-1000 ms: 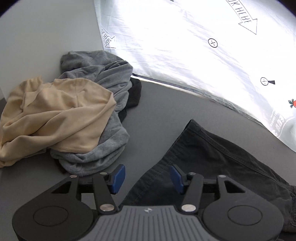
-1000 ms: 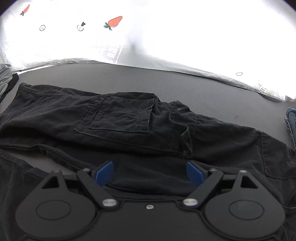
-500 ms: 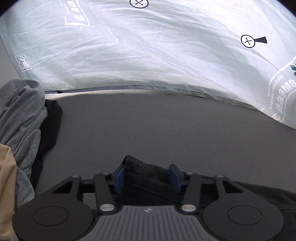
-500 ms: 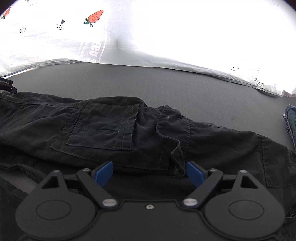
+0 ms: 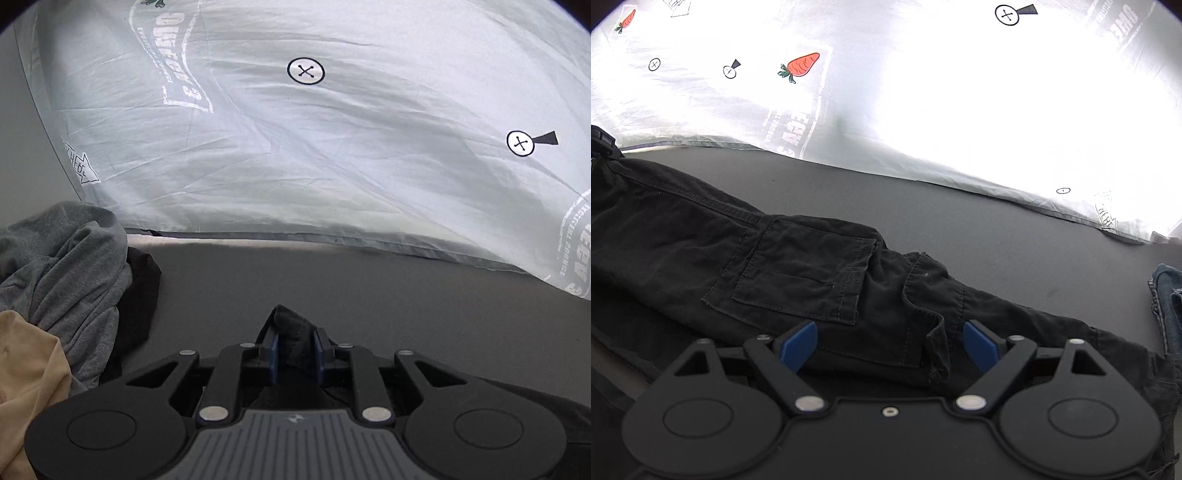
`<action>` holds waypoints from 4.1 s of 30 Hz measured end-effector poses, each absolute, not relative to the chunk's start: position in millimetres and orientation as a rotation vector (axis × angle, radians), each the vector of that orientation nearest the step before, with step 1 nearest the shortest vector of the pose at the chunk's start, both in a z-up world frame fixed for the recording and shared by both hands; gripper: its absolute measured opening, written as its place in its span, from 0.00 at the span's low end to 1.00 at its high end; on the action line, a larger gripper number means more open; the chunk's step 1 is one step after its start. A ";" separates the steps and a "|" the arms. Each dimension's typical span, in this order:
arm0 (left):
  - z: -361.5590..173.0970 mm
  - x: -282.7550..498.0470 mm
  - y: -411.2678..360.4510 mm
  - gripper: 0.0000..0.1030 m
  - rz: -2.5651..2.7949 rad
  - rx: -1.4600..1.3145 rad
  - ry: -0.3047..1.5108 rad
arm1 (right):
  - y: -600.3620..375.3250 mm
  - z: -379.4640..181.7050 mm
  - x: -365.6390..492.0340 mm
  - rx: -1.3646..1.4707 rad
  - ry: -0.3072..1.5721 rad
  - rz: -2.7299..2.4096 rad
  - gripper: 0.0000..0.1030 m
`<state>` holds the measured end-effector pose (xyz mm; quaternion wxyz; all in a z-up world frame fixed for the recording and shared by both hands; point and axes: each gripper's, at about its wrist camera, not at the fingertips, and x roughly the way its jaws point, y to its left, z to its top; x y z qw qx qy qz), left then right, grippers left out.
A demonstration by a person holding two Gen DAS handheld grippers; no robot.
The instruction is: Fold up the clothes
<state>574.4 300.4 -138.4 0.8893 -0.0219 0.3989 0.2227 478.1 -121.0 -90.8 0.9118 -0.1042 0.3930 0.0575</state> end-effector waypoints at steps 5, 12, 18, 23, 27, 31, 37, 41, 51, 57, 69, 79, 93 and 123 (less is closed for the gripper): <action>-128.4 552.8 300.6 0.44 0.486 -0.165 0.794 | -169.5 -83.9 471.7 -0.235 0.775 -0.020 0.85; -111.3 527.2 212.8 0.68 0.183 -0.200 0.805 | -294.9 -103.0 490.6 -0.203 0.784 -0.361 0.85; -134.5 509.2 124.9 0.69 0.041 -0.093 0.910 | -411.5 -116.9 490.5 0.006 0.757 -0.555 0.87; -154.7 509.0 87.6 0.69 0.033 -0.035 0.967 | -461.1 -153.5 509.2 -0.001 0.861 -0.510 0.82; -163.3 515.0 82.2 0.69 0.099 -0.026 0.988 | -455.8 -151.2 519.0 -0.051 0.809 -0.406 0.13; -172.8 517.2 91.4 0.78 0.169 -0.057 0.990 | -467.9 -134.7 537.8 0.032 0.727 -0.377 0.14; -166.5 516.2 95.4 0.83 0.195 -0.046 1.003 | -477.9 -180.9 564.8 0.012 0.880 -0.373 0.41; -147.8 505.2 90.2 0.83 0.158 -0.021 0.965 | -495.3 -147.9 513.5 0.164 0.745 -0.379 0.65; -141.4 475.0 35.6 0.83 0.014 -0.001 0.998 | -492.1 -159.2 417.0 0.257 0.743 -0.448 0.37; -133.7 463.7 14.7 0.83 -0.033 0.054 0.996 | -485.7 -179.6 429.9 0.260 0.765 -0.454 0.36; -139.8 463.5 5.2 0.83 -0.028 0.041 1.046 | -461.5 -168.0 439.6 0.361 0.704 -0.377 0.37; -141.7 465.4 5.8 0.83 -0.030 0.025 1.054 | -477.7 -169.6 422.8 0.675 0.641 -0.425 0.44; -143.5 465.1 16.2 0.83 -0.015 -0.017 1.072 | -479.7 -180.5 412.2 0.885 0.564 -0.401 0.63; -148.4 462.1 23.2 0.83 0.004 -0.026 1.092 | -355.6 -140.7 418.6 -0.122 0.739 -0.215 0.42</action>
